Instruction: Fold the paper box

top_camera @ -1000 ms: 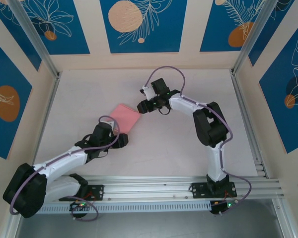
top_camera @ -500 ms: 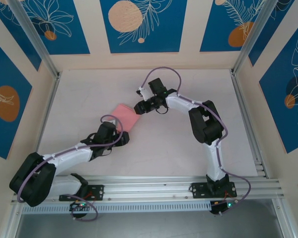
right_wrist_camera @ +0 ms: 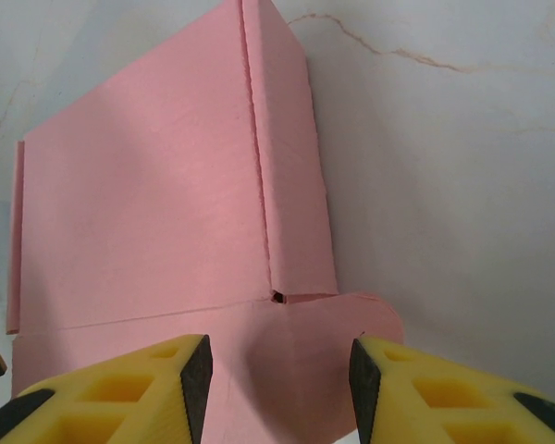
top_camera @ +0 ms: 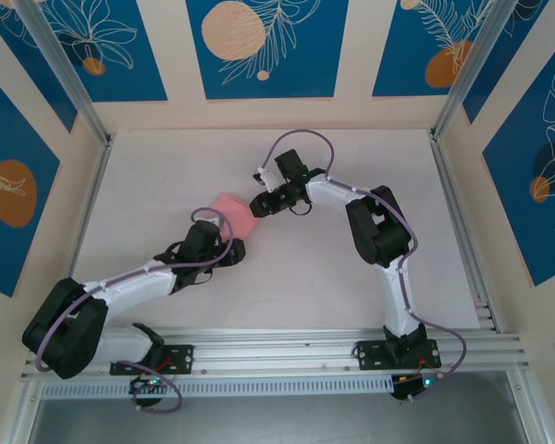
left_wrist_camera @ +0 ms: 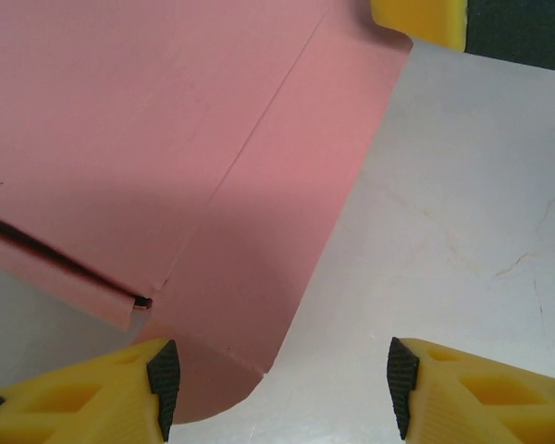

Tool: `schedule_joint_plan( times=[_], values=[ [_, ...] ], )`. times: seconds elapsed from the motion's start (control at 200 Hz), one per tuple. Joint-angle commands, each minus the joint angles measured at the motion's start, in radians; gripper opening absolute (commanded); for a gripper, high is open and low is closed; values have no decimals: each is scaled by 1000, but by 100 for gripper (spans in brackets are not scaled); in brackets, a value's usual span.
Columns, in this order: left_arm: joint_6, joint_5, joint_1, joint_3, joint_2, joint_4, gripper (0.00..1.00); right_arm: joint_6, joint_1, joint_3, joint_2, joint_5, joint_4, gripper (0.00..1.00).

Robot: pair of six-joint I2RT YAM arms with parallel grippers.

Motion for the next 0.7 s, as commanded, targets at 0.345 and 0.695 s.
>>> schedule_joint_plan(
  times=[0.345, 0.695],
  values=[
    [-1, -18, -11, -5, 24, -8, 67, -18, 22, 21, 29, -47, -30, 45],
    [-9, -9, -12, -9, 60, 9, 68, -8, 27, 0, 27, -48, -17, 44]
  ],
)
